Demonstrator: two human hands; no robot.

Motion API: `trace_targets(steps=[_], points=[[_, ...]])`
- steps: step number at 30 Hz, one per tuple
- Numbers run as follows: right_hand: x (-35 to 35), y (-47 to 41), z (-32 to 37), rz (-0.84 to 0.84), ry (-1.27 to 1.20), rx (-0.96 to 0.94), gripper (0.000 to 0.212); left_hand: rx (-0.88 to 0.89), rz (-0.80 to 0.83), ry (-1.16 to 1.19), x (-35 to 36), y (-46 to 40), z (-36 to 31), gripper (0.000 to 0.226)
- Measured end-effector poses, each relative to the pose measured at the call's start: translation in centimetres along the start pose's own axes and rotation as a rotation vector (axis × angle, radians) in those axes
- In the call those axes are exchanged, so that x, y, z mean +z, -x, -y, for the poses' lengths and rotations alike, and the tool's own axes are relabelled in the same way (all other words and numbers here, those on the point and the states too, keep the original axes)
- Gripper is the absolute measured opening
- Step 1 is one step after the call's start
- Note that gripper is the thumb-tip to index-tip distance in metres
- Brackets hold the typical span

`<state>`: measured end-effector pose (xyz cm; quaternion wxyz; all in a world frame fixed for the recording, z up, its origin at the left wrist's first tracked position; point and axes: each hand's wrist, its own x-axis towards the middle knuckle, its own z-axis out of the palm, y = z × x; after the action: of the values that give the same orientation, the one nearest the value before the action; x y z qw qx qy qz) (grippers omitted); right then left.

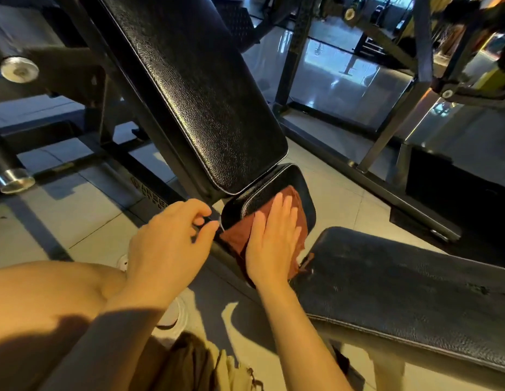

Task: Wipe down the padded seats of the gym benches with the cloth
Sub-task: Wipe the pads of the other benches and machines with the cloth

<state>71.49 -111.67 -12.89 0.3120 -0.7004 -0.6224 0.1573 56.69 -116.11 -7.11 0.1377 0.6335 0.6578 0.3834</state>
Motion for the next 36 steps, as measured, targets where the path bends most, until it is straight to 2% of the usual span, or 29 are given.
trace_targets(steps=[2, 4, 7, 9, 13, 15, 19, 22, 26, 29, 32, 34, 36], points=[[-0.2, -0.4, -0.4, -0.025, -0.041, -0.041, 0.069, -0.061, -0.039, 0.072, -0.2, -0.3, 0.5, 0.015], [-0.7, -3.3, -1.8, -0.063, -0.088, -0.018, 0.067, -0.108, -0.045, 0.171, 0.4, -0.5, 0.7, 0.031], [-1.3, -8.9, -3.7, -0.132, -0.133, 0.144, 0.078, -0.239, -0.035, 0.372, 1.1, -1.2, 1.3, 0.054], [-1.1, -10.2, -3.8, -0.16, -0.182, 0.232, 0.087, -0.345, -0.01, 0.531, 1.6, -1.9, 1.7, 0.058], [-0.6, -8.2, -2.5, -0.185, -0.141, 0.28, 0.066, -0.395, 0.067, 0.756, 2.9, -2.6, 1.4, 0.056], [0.1, -4.6, -0.8, -0.138, -0.114, 0.222, 0.067, -0.377, 0.129, 0.753, 3.5, -2.3, 1.2, 0.055], [1.4, 0.7, 2.4, -0.138, -0.03, -0.073, 0.074, -0.371, 0.142, 0.782, 3.8, -1.6, 1.2, 0.053], [0.8, -2.4, 3.6, -0.074, -0.053, -0.137, 0.069, -0.383, 0.108, 0.83, 3.6, -1.4, 1.5, 0.051], [-0.9, -6.9, 2.5, -0.077, -0.144, -0.194, 0.063, -0.389, 0.128, 0.834, 3.6, -1.4, 2.0, 0.051], [-1.6, -9.3, -1.1, -0.107, -0.128, -0.084, 0.061, -0.384, 0.142, 0.83, 3.4, -1.6, 2.3, 0.05], [-1.5, -8.8, -2.8, -0.15, -0.16, 0.173, 0.074, -0.388, 0.136, 0.859, 3.4, -1.6, 2.1, 0.049], [-0.6, -6.2, -2.4, -0.15, -0.121, 0.298, 0.068, -0.392, 0.14, 0.87, 3.6, -1.6, 2.0, 0.049], [0.4, -2.2, -1.5, -0.146, -0.073, 0.276, 0.062, -0.393, 0.14, 0.87, 3.6, -1.6, 1.9, 0.049]])
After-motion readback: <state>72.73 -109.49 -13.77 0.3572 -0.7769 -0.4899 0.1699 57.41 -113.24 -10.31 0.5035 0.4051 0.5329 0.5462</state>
